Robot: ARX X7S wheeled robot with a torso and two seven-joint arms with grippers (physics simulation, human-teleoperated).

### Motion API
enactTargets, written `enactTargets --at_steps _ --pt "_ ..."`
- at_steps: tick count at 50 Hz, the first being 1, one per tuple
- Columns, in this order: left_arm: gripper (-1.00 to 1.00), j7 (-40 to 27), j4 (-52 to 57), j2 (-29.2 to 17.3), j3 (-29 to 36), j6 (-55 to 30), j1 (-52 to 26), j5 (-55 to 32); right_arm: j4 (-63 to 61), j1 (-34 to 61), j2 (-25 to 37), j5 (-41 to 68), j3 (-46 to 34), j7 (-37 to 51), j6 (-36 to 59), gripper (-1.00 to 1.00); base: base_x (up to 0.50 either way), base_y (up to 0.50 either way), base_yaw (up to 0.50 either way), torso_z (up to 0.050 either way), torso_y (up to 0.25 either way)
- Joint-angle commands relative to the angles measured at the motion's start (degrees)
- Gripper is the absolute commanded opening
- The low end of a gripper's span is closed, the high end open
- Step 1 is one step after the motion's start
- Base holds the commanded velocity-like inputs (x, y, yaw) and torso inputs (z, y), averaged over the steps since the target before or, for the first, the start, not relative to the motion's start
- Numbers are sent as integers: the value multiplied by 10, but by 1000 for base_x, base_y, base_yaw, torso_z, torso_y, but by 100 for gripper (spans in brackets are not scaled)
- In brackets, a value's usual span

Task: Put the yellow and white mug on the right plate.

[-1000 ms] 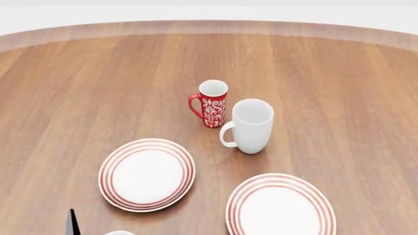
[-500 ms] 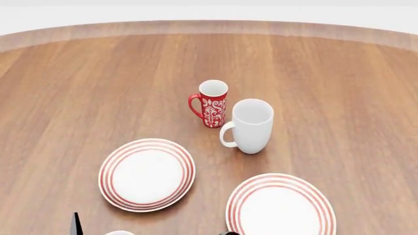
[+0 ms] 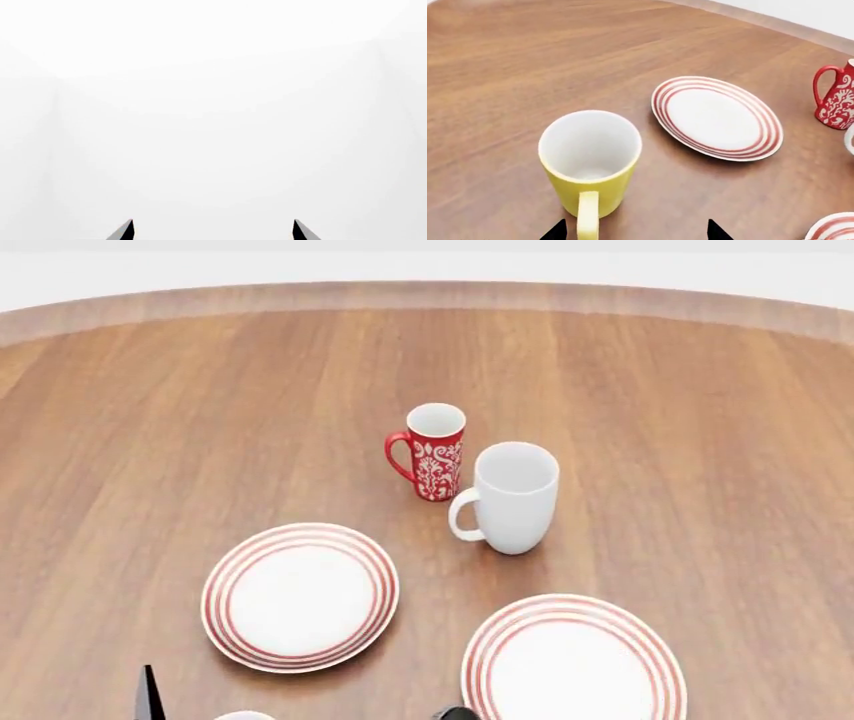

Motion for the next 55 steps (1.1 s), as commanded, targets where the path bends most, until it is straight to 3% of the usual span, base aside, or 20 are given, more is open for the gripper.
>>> enactTargets --at_steps 1,22,34,55 --pt "100 8 4 8 -13 -7 -1 6 33 15 -20 -23 -4 -13 -18 100 0 0 0 0 0" --pt "100 -7 -55 5 0 35 -16 12 99 34 -51 -22 -13 -2 -41 100 0 0 0 0 0" --pt "100 -11 -47 2 3 35 -12 13 60 27 -41 -15 -49 -42 -14 100 0 0 0 0 0" --pt "100 -16 -54 -3 11 37 -15 9 139 49 -57 -12 -46 -36 -56 100 0 0 0 0 0"
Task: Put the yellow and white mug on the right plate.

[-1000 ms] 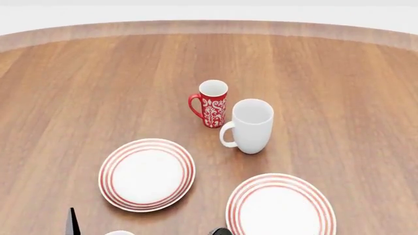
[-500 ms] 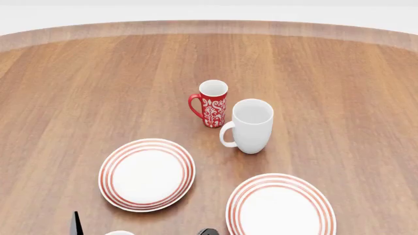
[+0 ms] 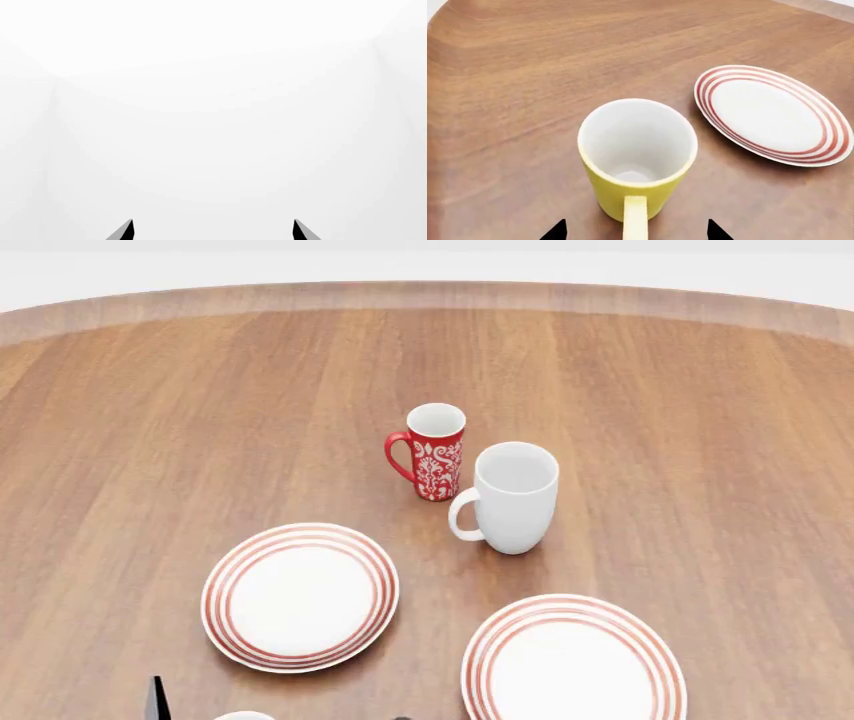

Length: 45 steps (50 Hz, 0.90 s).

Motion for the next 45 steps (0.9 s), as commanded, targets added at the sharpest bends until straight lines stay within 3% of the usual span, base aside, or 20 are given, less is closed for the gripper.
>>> enactTargets --at_steps 1,30,45 --pt "100 10 3 8 -10 -5 1 7 44 11 -19 -10 12 -12 -25 100 0 0 0 0 0" --pt "100 5 23 1 -7 -26 2 -3 101 22 -39 -35 -28 -3 -59 100 0 0 0 0 0" --pt "100 3 20 -1 -3 -32 -2 -7 162 39 -47 -21 -9 12 -91 100 0 0 0 0 0"
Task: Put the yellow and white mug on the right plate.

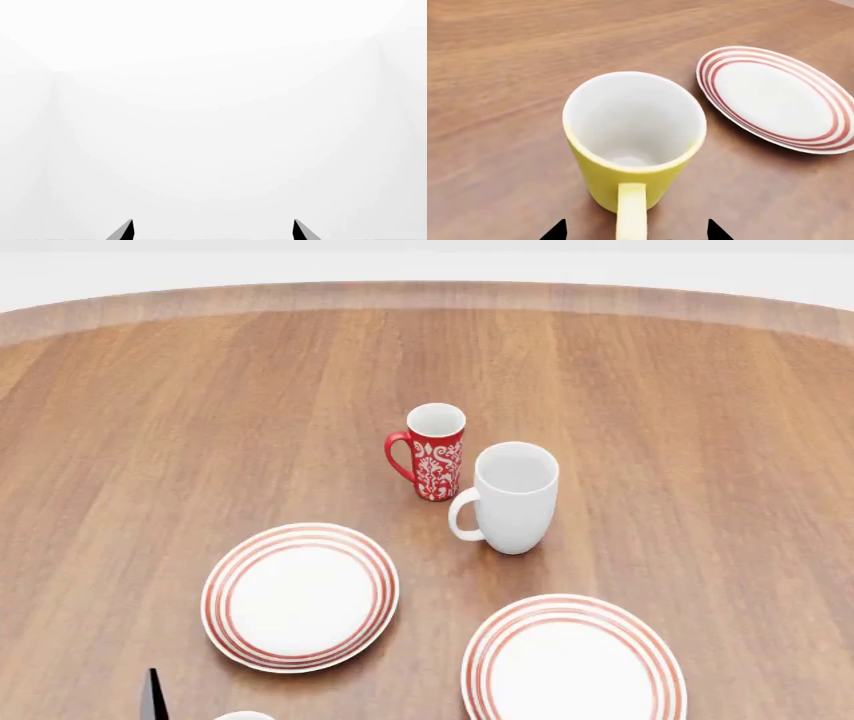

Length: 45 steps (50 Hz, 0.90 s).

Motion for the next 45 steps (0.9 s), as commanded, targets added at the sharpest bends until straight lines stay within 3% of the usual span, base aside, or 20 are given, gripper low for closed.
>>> enactTargets --at_steps 1,15,16,39,45 --pt "100 7 -14 10 -10 5 -5 9 43 11 -16 -5 20 -4 -28 100 0 0 0 0 0" --pt "100 4 -23 8 -5 10 -8 8 69 17 -29 -8 11 6 -42 100 0 0 0 0 0" --pt "100 4 -25 8 -4 12 -8 8 69 17 -28 -8 9 3 -46 -100 0 0 0 0 0" --pt "100 4 6 0 -1 -12 -2 4 76 25 -26 -2 5 14 -49 -100 0 0 0 0 0" --pt "100 0 -9 0 2 0 -5 7 34 41 -19 28 48 44 -22 -100 0 0 0 0 0"
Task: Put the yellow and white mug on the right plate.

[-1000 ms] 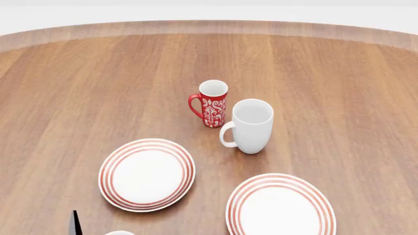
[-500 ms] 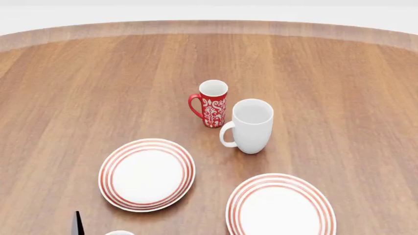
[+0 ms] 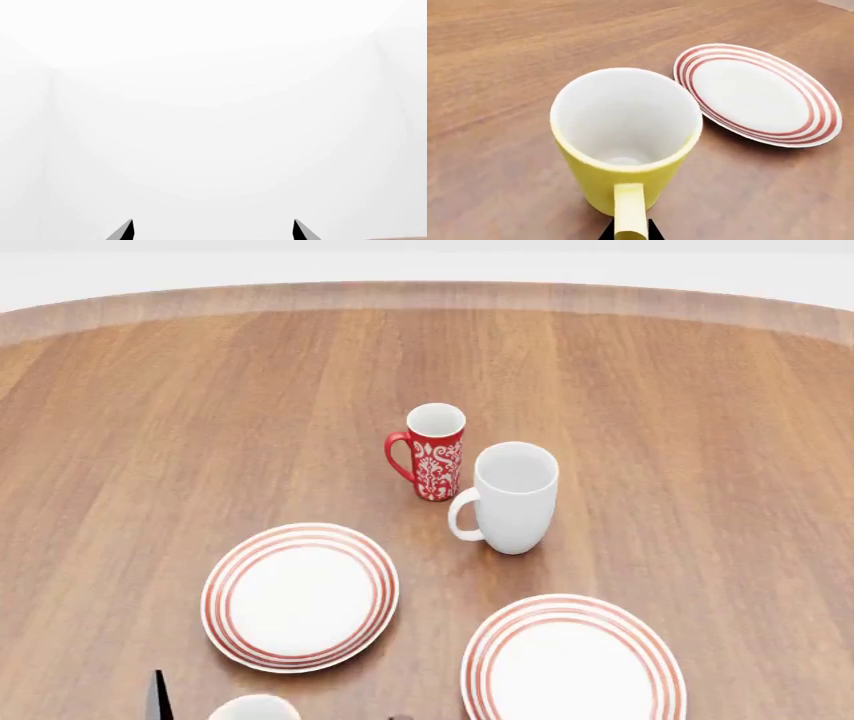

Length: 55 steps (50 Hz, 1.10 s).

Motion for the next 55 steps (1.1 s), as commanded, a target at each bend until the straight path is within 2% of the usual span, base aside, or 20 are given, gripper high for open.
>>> enactTargets --at_steps 1,15,30,55 --pt "100 7 -8 10 -11 5 -1 12 -39 19 -4 12 56 21 23 -100 0 0 0 0 0" --pt "100 6 19 6 -14 -25 2 4 -172 57 49 76 173 96 84 -100 0 0 0 0 0" --pt "100 4 23 4 -11 -33 1 4 -134 67 65 73 216 148 78 -100 0 0 0 0 0" --pt "100 -2 24 0 -4 -28 2 11 -160 28 86 95 279 214 69 -100 0 0 0 0 1"
